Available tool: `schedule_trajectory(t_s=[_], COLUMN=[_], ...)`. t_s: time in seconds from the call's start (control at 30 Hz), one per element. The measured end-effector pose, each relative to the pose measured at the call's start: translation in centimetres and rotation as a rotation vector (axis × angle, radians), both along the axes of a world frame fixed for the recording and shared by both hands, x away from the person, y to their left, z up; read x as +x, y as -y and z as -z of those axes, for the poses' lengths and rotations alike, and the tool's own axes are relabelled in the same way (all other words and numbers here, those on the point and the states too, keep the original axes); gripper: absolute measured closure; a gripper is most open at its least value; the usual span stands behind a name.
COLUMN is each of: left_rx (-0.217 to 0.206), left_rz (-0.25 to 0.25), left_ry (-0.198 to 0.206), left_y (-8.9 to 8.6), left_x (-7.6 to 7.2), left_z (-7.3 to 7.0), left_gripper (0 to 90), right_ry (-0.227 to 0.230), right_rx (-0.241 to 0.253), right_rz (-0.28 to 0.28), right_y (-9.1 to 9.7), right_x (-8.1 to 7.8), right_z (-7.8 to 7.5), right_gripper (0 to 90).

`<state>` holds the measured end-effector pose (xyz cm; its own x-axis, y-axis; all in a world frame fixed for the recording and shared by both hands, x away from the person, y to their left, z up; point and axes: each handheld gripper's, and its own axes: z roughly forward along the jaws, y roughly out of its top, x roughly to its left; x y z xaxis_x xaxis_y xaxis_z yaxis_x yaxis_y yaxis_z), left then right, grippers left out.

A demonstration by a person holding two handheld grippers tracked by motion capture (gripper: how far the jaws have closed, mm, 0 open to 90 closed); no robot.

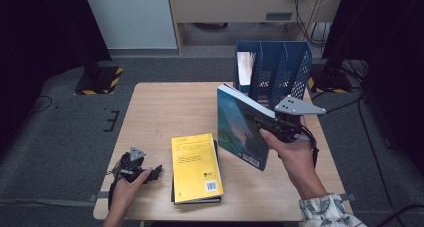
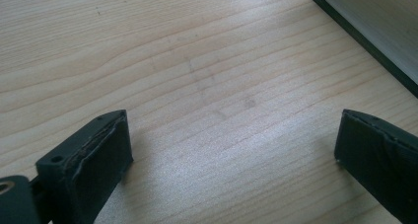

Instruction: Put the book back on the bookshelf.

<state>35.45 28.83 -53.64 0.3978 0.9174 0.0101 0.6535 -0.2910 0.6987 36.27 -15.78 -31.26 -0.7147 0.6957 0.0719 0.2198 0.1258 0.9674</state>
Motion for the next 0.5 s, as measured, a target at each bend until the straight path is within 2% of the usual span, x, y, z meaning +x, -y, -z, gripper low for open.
schedule_trajectory(t_s=[0.5], left_rx=[0.0], left_rz=[0.008], left_ry=[-0.001], left_y=[0.1], left_x=[0.0], left_z=[0.0], left_gripper=[0.0], right_ry=[-0.007], right_rx=[0.007], right_rz=[0.049], right_y=[3.1], right_x=[-1.5], right_z=[-1.1], right_gripper=[73.9])
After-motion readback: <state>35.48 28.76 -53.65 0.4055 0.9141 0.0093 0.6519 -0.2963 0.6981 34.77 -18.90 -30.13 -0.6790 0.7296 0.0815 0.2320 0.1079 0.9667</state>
